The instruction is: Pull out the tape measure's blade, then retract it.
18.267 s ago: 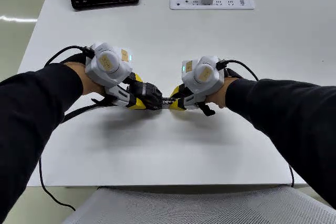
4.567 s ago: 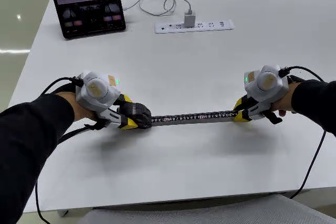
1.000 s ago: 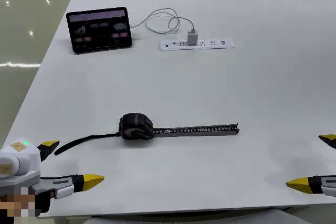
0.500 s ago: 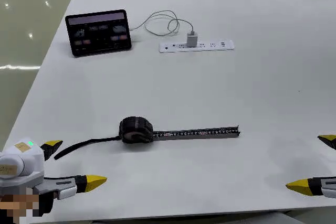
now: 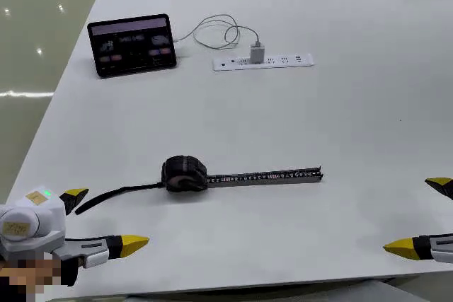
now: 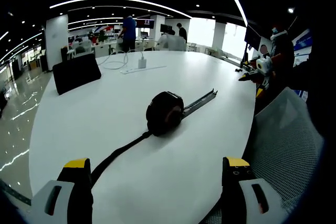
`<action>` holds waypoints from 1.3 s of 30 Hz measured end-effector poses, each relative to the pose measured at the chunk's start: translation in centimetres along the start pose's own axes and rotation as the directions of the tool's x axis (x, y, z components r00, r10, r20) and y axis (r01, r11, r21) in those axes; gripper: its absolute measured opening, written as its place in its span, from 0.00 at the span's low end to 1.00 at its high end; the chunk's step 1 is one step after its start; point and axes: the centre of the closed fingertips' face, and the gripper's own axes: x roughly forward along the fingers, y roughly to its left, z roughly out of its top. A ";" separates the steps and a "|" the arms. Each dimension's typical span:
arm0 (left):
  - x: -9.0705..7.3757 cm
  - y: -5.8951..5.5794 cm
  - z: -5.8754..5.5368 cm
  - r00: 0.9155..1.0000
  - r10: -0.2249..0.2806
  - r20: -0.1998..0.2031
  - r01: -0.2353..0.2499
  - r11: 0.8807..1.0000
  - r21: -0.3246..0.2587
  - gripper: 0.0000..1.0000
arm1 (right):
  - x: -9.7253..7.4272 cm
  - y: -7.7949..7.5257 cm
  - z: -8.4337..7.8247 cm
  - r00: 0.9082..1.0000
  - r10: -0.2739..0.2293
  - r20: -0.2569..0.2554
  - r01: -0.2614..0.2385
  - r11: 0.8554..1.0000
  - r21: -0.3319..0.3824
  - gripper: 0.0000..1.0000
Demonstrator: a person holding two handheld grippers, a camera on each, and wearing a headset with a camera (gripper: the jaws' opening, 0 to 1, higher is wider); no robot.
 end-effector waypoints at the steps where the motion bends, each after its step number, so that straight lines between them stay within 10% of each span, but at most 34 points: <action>1: 0.0 0.0 0.0 1.000 -0.001 -0.001 0.001 1.000 0.000 1.00 | 0.0 0.0 0.0 1.000 -0.001 0.001 0.001 1.000 0.000 1.00; 15: 1.5 -1.3 4.0 0.999 0.009 0.038 -0.009 1.000 0.001 1.00 | -0.2 -0.2 1.1 1.000 -0.011 -0.009 0.011 0.999 -0.051 1.00; 39: 5.2 -3.4 6.9 0.999 0.013 0.042 -0.011 0.999 -0.035 1.00 | 1.1 -1.4 4.0 0.997 0.025 -0.066 -0.036 0.984 -0.172 1.00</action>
